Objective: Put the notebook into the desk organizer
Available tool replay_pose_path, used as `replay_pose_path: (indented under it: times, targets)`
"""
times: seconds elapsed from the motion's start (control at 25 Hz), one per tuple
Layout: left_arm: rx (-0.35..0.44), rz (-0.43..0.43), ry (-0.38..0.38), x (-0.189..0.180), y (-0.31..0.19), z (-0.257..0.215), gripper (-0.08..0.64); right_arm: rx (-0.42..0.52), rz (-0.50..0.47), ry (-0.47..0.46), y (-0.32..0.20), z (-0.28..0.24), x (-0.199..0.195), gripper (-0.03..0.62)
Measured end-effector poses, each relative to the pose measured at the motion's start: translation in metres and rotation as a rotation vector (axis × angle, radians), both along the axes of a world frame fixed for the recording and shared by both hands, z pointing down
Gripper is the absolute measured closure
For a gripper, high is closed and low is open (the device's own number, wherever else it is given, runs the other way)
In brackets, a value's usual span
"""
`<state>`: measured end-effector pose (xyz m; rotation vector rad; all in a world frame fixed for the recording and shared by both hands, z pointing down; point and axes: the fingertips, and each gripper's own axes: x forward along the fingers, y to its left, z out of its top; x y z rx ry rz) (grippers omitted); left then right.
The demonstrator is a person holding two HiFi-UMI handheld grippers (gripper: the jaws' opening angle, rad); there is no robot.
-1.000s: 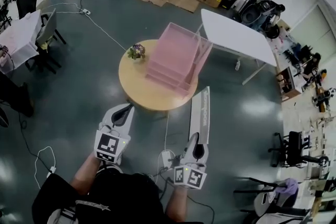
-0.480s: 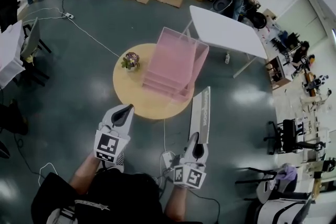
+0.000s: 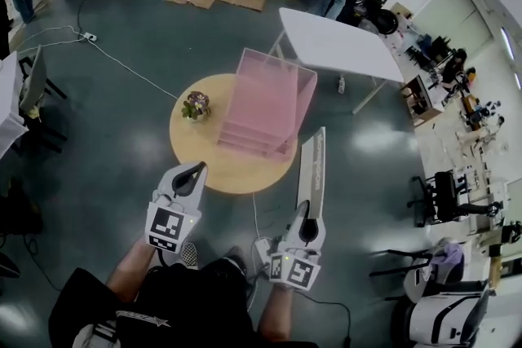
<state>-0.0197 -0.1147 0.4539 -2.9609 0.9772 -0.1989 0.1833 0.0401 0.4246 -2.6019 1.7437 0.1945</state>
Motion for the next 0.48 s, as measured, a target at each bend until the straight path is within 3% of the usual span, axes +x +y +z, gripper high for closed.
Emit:
replay_pose_path:
  times: [0.28,0.48]
  targets:
    - [-0.007,-0.02,-0.002,0.011,-0.022,0.007,0.551,-0.02,-0.018,0.183,-0.033,-0.014,0.009,0.58]
    - [-0.014,-0.047,-0.007,0.023,-0.049,0.01,0.551,0.033,-0.052,0.288,-0.076,-0.035,0.016,0.58]
